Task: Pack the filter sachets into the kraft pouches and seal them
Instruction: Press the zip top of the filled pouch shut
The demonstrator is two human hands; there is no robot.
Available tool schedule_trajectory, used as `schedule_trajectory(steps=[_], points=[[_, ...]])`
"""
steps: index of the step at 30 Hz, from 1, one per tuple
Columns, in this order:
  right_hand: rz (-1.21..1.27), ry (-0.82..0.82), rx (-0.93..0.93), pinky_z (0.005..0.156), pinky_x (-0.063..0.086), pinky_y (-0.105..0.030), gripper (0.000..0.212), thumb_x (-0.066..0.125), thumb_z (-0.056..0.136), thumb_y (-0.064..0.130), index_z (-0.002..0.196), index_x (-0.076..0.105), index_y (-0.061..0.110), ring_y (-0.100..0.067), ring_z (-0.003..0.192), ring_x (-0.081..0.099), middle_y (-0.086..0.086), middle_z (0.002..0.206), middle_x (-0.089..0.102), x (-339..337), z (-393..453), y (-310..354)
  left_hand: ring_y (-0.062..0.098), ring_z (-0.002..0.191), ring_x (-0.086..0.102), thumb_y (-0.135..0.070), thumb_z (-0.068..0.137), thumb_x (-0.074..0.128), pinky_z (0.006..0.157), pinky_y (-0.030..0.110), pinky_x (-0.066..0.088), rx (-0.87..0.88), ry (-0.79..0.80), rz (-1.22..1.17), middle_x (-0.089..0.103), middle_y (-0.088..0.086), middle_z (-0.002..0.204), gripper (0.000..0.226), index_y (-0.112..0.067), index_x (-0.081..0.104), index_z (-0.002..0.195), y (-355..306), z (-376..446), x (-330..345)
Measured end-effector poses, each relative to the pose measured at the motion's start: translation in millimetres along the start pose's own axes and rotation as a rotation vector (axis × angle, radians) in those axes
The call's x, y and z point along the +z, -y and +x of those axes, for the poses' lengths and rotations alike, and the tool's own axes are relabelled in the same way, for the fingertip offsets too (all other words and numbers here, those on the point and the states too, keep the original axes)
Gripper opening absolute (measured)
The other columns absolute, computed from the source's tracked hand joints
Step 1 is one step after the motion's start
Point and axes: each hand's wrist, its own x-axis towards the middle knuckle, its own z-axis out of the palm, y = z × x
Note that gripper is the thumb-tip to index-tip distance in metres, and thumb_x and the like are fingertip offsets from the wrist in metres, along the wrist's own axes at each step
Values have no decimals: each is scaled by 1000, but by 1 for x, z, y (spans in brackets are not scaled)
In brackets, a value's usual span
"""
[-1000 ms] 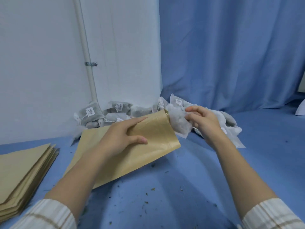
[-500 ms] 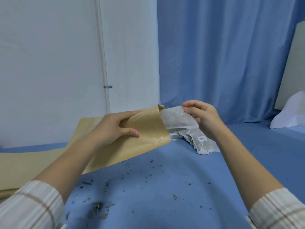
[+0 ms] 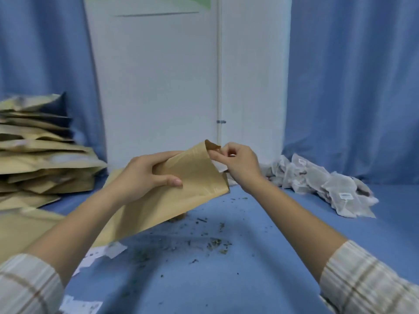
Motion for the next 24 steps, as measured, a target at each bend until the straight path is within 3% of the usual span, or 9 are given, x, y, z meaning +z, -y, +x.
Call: schedule_trajectory(steps=[2,4,7,9,13,17,20,22,24], points=[[76,103,-9,50,34,-11,46,73,76,37,41,45,27,2,43,41,16,41,41,39,-3,9,-25,93,50,-39,61,80,72,-5,33,-51,-24,43,58,-45,95,55,-72,54,95,12,-27,-30],[142,286,27,53,46,-16,36,70,80,35,47,57,28,2,46,47,17,46,47,74,-7,20,-25,93,49,-42,58,78,72,-5,32,-97,-30,97,57,-45,95,52,-68,55,97,23,-55,-59],[203,613,111,79,56,-37,3,69,82,19,81,72,18,-12,77,64,2,81,68,121,-10,30,-23,104,46,-41,57,79,80,-4,30,-163,-43,174,59,-40,107,61,-55,57,113,45,-95,-98],[195,724,130,84,54,-35,15,66,82,4,94,70,13,-18,89,65,-10,99,69,153,-15,33,-23,107,44,-32,61,83,81,-4,30,-239,-33,180,58,-37,111,66,-49,58,119,61,-120,-116],[-12,735,37,71,54,-23,23,54,81,-8,96,68,2,-12,83,66,1,88,71,222,-35,28,-12,104,53,-25,66,82,84,5,37,-272,20,165,62,-33,108,60,-53,58,114,85,-157,-128],[-122,811,11,75,46,-20,21,48,92,4,106,64,4,-21,101,60,-9,105,65,288,-62,21,-14,96,58,-13,82,70,82,7,39,-251,9,-19,65,-29,108,44,-44,62,112,101,-170,-115],[-301,905,21,94,31,-24,35,39,97,5,131,45,-3,-31,129,40,-20,137,45,332,-81,15,-9,114,51,-22,93,59,93,5,35,-238,55,130,57,-23,127,39,-44,53,125,111,-167,-100],[-161,843,51,92,34,-20,37,41,96,4,133,43,-3,-29,127,43,-17,134,49,349,-86,16,-5,119,46,-26,94,55,93,2,30,-317,-85,185,47,-11,141,42,-29,48,136,120,-168,-105],[58,756,66,84,41,-13,40,48,91,-3,130,47,4,-20,112,52,-3,115,59,359,-85,13,3,120,46,-33,91,59,95,11,32,-353,-196,352,47,-7,140,47,-22,49,135,131,-175,-116]])
